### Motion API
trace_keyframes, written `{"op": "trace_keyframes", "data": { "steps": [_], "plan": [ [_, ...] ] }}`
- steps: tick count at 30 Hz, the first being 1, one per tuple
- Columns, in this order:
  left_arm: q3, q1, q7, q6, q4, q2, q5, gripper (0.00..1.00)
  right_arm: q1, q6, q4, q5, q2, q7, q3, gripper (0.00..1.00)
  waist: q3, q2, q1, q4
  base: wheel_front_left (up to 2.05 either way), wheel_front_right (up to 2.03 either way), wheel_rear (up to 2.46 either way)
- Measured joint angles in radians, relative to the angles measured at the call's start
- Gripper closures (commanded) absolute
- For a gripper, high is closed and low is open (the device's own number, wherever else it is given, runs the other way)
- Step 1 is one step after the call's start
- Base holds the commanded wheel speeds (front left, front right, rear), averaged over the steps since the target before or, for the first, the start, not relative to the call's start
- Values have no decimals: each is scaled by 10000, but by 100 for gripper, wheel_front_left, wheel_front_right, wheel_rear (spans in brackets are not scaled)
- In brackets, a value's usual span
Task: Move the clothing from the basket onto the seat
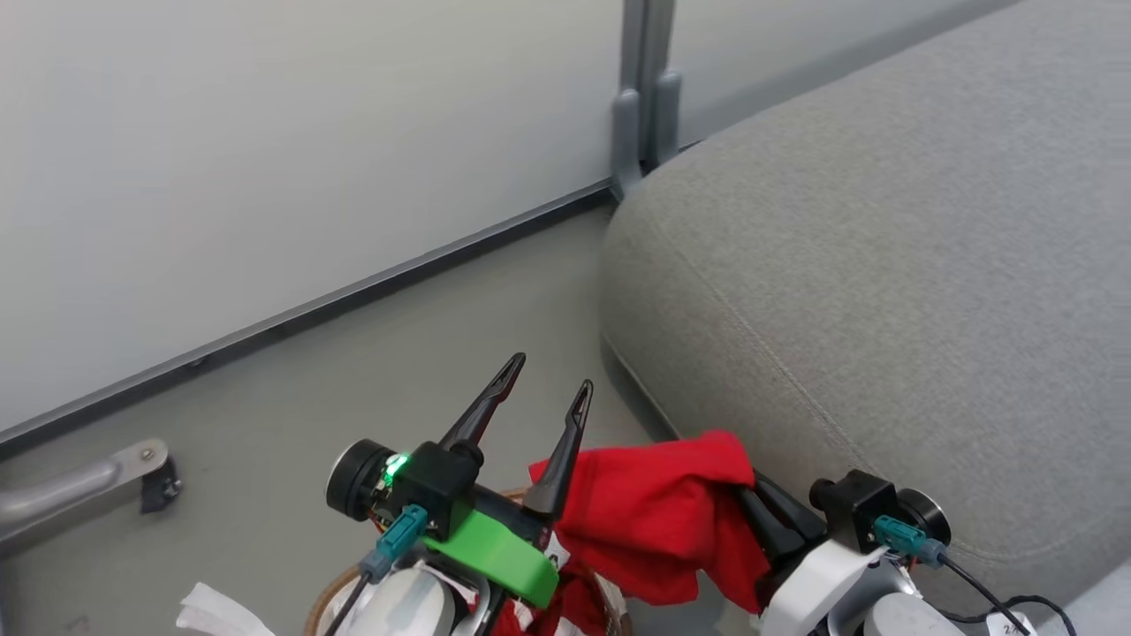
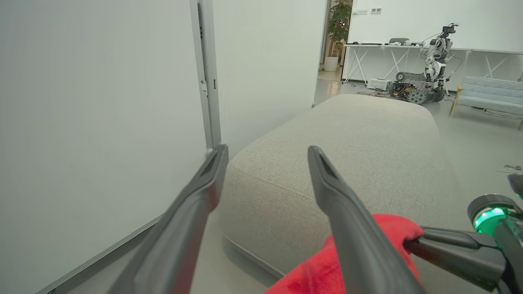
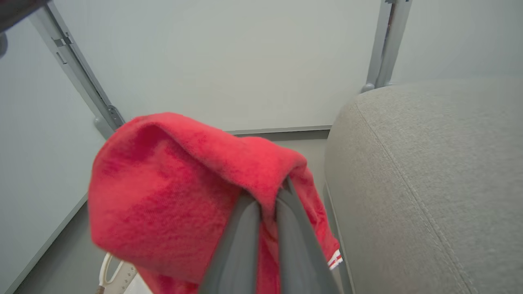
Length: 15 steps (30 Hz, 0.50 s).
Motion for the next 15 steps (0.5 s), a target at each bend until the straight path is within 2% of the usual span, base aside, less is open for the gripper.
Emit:
{"op": "trace_keyframes", "data": {
  "steps": [8, 12, 15],
  "plan": [
    [-299, -76, 0, 0, 265, -59, -211, 0, 9, 0, -322, -96, -362, 0, -487, 100, 258, 0, 0, -1533, 0, 0, 0],
    [-546, -223, 0, 0, 345, 59, -314, 0, -918, 2, -510, -330, -965, 0, -508, 100, 614, 0, 0, -1901, 0, 0, 0],
    [-650, -275, 0, 0, 428, 359, -424, 0, -1945, 2, -568, -510, -1287, 0, -531, 100, 1029, 1, 0, -2081, 0, 0, 0]
  ]
}}
